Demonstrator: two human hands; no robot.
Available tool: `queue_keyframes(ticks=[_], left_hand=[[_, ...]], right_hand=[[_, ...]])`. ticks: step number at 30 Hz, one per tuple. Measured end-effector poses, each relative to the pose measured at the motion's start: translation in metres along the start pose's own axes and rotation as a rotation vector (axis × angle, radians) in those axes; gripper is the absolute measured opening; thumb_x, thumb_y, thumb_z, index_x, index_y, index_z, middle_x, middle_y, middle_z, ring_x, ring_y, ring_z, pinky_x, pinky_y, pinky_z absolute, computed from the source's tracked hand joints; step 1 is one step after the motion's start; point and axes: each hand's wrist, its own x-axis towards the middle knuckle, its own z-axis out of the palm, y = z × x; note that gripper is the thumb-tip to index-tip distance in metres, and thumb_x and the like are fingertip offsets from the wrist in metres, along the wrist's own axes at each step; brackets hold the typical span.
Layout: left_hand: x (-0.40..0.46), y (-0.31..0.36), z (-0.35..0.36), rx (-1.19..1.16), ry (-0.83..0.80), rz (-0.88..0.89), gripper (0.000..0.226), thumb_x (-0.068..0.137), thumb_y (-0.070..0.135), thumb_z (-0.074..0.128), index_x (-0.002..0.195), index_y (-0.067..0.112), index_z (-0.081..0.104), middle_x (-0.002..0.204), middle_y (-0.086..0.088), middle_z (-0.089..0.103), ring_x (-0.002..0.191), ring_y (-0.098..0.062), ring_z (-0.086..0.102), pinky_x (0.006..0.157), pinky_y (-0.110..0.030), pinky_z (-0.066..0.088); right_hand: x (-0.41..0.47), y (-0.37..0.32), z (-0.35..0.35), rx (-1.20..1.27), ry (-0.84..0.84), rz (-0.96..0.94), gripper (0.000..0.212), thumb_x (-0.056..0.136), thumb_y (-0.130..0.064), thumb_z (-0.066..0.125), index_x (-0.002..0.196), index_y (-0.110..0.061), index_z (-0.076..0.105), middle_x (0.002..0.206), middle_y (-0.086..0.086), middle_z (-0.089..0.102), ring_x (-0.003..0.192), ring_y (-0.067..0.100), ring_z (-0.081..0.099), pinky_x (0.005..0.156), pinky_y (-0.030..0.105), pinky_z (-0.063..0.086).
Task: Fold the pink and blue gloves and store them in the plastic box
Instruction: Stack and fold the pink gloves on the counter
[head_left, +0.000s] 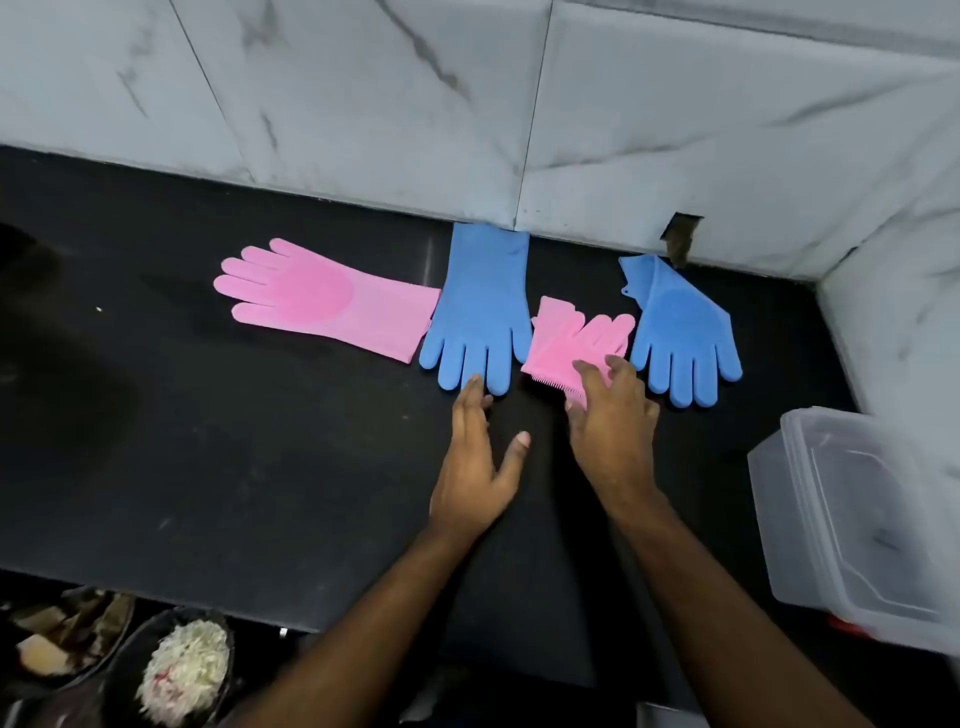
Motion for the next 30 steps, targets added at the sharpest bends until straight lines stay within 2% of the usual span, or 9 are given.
queue_keyframes(ticks=[3,7,10,12,14,19,22,26,30], left_hand=[[0.015,-0.010,0.006,0.041,-0.008,0.008,0.083,0.099,0.032,0.064,0.163,0.018,0.014,0.167,-0.001,0.024,0.153,-0.013,0.031,0.121,-0.037,0.036],[0.031,-0.004,0.016,0.133,-0.076,0.013,0.101,0.093,0.044,0.072,0.165,0.014,0.008,0.172,-0.001,0.016,0.158,-0.011,0.013,0.119,-0.007,0.009],[0.028,0.010,0.019,0.074,-0.005,0.073,0.080,0.089,0.046,0.074,0.154,0.014,0.039,0.155,0.001,0.047,0.147,-0.014,0.039,0.122,-0.028,0.026],[0.021,0.015,0.020,0.073,0.121,0.170,0.038,0.096,0.040,0.066,0.123,0.015,0.061,0.122,0.006,0.065,0.118,-0.016,0.060,0.104,-0.046,0.043],[0.013,0.027,0.022,-0.063,0.139,0.176,0.024,0.102,0.035,0.058,0.104,0.012,0.064,0.095,0.004,0.065,0.088,-0.019,0.063,0.078,-0.051,0.049],[0.010,0.057,0.019,-0.298,0.146,0.086,0.037,0.106,0.045,0.050,0.106,0.014,0.070,0.090,0.000,0.072,0.083,-0.018,0.069,0.069,-0.040,0.058],[0.014,0.058,0.010,-0.178,0.260,0.054,0.033,0.103,0.046,0.057,0.090,0.018,0.067,0.078,0.004,0.066,0.073,-0.011,0.062,0.063,-0.030,0.052],[0.023,0.041,0.005,-0.092,0.266,-0.162,0.039,0.093,0.052,0.069,0.080,0.018,0.057,0.058,0.012,0.057,0.053,-0.002,0.049,0.056,-0.013,0.038],[0.025,0.024,0.010,-0.495,-0.059,-0.363,0.073,0.088,0.071,0.062,0.104,0.000,0.071,0.099,-0.022,0.075,0.088,-0.033,0.074,0.079,-0.039,0.055]], right_hand=[[0.005,0.010,0.005,0.063,0.043,-0.004,0.035,0.097,-0.019,0.064,0.132,-0.021,0.064,0.135,0.005,0.055,0.124,0.026,0.049,0.103,0.045,0.045],[-0.005,0.013,-0.004,0.262,0.056,-0.034,0.026,0.097,-0.011,0.061,0.119,-0.018,0.071,0.121,-0.001,0.065,0.108,0.023,0.055,0.084,0.031,0.046],[-0.023,0.015,-0.029,0.460,0.130,-0.149,0.020,0.097,-0.017,0.059,0.114,-0.022,0.069,0.111,-0.010,0.066,0.104,0.010,0.060,0.085,0.022,0.045],[-0.033,0.014,-0.043,0.682,0.124,-0.141,0.014,0.098,-0.023,0.059,0.108,-0.027,0.068,0.106,-0.017,0.068,0.102,0.001,0.064,0.088,0.013,0.047],[-0.037,0.013,-0.051,0.946,0.066,-0.023,0.010,0.099,-0.025,0.064,0.104,-0.029,0.072,0.102,-0.016,0.074,0.101,0.003,0.069,0.086,0.018,0.055],[-0.033,0.014,-0.058,1.024,0.242,-0.047,0.010,0.097,-0.025,0.068,0.105,-0.027,0.074,0.101,-0.018,0.074,0.105,0.007,0.068,0.084,0.022,0.057],[-0.024,0.016,-0.060,0.884,0.296,-0.209,0.010,0.100,-0.027,0.065,0.105,-0.024,0.073,0.101,-0.018,0.071,0.103,0.006,0.067,0.083,0.013,0.051],[-0.010,0.022,-0.040,0.900,0.236,-0.238,0.010,0.099,-0.022,0.066,0.102,-0.018,0.075,0.100,-0.008,0.073,0.102,0.010,0.067,0.086,0.020,0.051],[-0.001,0.030,-0.015,1.054,0.165,-0.265,0.013,0.099,-0.024,0.067,0.103,-0.014,0.075,0.101,-0.004,0.074,0.102,0.012,0.069,0.082,0.017,0.052]])
